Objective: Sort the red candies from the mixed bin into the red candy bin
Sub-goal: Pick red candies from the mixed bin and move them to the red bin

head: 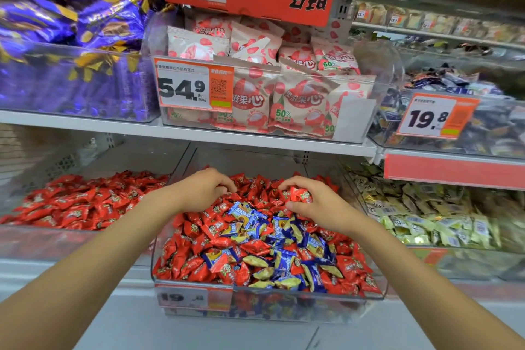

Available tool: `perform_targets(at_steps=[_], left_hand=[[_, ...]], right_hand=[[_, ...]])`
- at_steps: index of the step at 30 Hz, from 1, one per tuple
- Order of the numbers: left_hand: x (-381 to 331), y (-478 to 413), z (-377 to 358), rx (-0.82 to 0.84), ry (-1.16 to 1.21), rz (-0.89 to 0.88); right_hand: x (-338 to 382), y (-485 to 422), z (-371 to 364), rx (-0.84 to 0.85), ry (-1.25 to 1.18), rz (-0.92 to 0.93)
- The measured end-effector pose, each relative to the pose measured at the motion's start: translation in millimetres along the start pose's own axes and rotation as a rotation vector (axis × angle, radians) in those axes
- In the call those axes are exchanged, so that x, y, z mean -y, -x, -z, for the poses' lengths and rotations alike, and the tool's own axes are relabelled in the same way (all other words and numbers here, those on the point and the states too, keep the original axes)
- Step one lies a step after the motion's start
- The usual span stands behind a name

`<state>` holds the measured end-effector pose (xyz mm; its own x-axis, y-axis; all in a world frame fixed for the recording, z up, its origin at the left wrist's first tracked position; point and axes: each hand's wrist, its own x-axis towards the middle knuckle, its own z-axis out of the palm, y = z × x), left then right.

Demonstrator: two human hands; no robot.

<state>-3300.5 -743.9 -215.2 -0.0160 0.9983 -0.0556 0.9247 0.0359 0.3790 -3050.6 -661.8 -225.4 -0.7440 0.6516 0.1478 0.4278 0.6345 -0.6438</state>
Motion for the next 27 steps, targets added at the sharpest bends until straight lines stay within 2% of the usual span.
perform_targets(at_steps=[6, 8, 14, 23, 27], left_hand=[[-0.1, 11.4, -11.9, 0.226, -0.374, 0.038], [-1.8, 12.7, -19.4, 0.239, -0.388, 0.037], [-2.8, 21.3, -16.0, 0.035, -0.217, -0.067], [-11.9, 43.3, -5.3, -0.324, 0.259, -0.192], [-3.5, 56.1, -4.5, -0.344, 0.362, -0.167]], right_hand=[[-1.5, 19.8, -0.3, -0.011, 0.0, -0.007], [0.0, 23.5, -0.8, -0.006, 0.001, -0.029], [7.1, 28.2, -1.4, -0.044, -0.031, -0.052], [29.9, 30.6, -2.8, -0.074, -0.026, -0.064], [43.9, 35.7, -13.9, -0.102, -0.037, -0.092]])
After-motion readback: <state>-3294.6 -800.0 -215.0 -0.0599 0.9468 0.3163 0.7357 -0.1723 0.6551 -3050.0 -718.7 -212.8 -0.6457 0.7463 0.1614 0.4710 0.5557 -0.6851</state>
